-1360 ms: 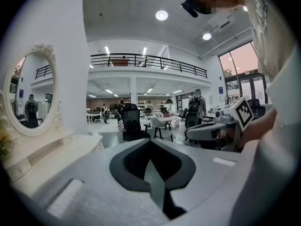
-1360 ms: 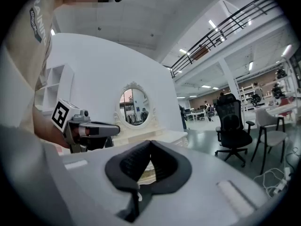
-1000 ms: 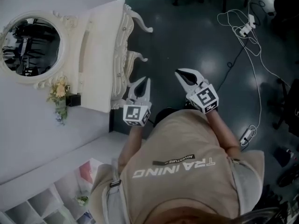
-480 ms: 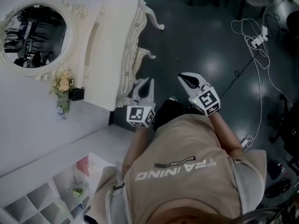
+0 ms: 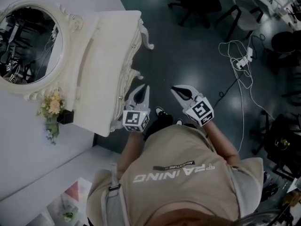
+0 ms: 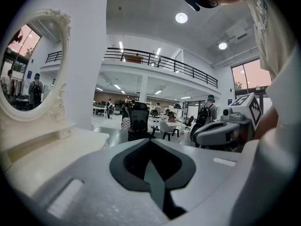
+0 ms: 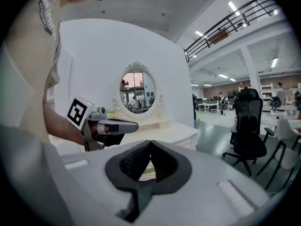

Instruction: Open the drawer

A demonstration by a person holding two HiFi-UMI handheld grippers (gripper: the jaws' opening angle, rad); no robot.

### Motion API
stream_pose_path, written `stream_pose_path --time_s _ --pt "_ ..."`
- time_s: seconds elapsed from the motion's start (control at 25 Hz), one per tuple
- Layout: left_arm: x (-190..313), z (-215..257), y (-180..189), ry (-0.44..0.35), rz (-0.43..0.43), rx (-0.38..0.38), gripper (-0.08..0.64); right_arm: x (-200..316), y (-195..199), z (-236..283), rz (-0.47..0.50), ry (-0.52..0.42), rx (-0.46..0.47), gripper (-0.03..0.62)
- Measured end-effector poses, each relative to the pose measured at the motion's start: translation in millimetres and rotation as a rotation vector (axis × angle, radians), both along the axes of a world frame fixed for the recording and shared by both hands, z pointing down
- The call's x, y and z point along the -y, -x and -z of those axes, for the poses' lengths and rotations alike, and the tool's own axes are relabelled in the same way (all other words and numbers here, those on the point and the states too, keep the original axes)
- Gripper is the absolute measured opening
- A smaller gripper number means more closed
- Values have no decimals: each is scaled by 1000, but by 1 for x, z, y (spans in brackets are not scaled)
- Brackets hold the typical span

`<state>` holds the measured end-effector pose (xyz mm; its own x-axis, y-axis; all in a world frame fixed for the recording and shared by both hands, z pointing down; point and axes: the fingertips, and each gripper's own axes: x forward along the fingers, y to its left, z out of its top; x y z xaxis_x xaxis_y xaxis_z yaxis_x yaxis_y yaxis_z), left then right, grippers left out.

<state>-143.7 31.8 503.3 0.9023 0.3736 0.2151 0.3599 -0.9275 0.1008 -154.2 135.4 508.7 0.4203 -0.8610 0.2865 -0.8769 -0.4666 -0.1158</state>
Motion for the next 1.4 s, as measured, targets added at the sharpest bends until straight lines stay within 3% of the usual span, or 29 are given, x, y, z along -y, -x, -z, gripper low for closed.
stream_pose_path --time_s 0.28,0.6,0.84,1.08,1.4 --pt "35 10 -58 39 -58 -93 -2 28 -43 14 -92 23 19 3" --pt "82 -30 -58 81 9 -10 -2 83 -76 5 -37 87 37 3" --pt "96 -34 -68 68 50 -11 -2 111 -108 -3 34 91 24 3" --pt "113 -26 -95 19 156 -25 -2 120 -140 -10 127 66 32 3" --pt "131 -18 -173 -70 309 -1 -2 110 -237 -11 242 30 10 3"
